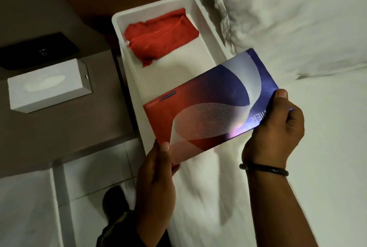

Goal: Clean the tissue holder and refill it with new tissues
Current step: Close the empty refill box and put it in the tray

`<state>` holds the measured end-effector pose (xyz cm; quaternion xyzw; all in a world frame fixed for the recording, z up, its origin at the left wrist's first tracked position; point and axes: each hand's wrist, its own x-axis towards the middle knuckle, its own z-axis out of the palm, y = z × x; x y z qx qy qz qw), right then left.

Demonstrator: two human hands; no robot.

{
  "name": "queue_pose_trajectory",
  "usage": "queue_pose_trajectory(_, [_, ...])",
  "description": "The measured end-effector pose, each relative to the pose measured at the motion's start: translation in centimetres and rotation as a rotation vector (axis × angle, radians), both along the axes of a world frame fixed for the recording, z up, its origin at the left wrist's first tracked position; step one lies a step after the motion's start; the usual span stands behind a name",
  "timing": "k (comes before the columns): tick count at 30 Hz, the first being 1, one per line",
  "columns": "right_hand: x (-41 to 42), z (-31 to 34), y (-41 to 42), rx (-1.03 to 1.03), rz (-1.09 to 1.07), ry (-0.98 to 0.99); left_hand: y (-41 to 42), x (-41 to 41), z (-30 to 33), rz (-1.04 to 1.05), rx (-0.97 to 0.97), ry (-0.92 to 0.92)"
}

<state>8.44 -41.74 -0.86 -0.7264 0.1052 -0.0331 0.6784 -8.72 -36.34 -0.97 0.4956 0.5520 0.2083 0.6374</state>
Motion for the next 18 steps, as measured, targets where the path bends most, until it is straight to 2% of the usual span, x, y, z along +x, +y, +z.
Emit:
queue_pose_trajectory(3, [0.8, -0.2, 1.7, -0.007, -0.015, 0.038, 1.7, 1.2, 0.8, 0.035, 0.118, -0.017])
queue_pose_trajectory(9, [3.7, -0.8, 6.9, -0.317, 0.181, -0.101, 10.4, 4.9, 0.8, 0.018, 0.433, 0.129])
queue_pose_trajectory(12, [5.2, -1.6, 8.6, -0.466, 0.266, -0.089, 13.4, 6.1, 0.7, -0.073, 0.439, 0.172])
queue_pose_trajectory(18, [6.8, -2.2, 9.9, -0.580, 0.288, -0.143, 14.8, 5.8, 0.2, -0.100, 0.339, 0.131])
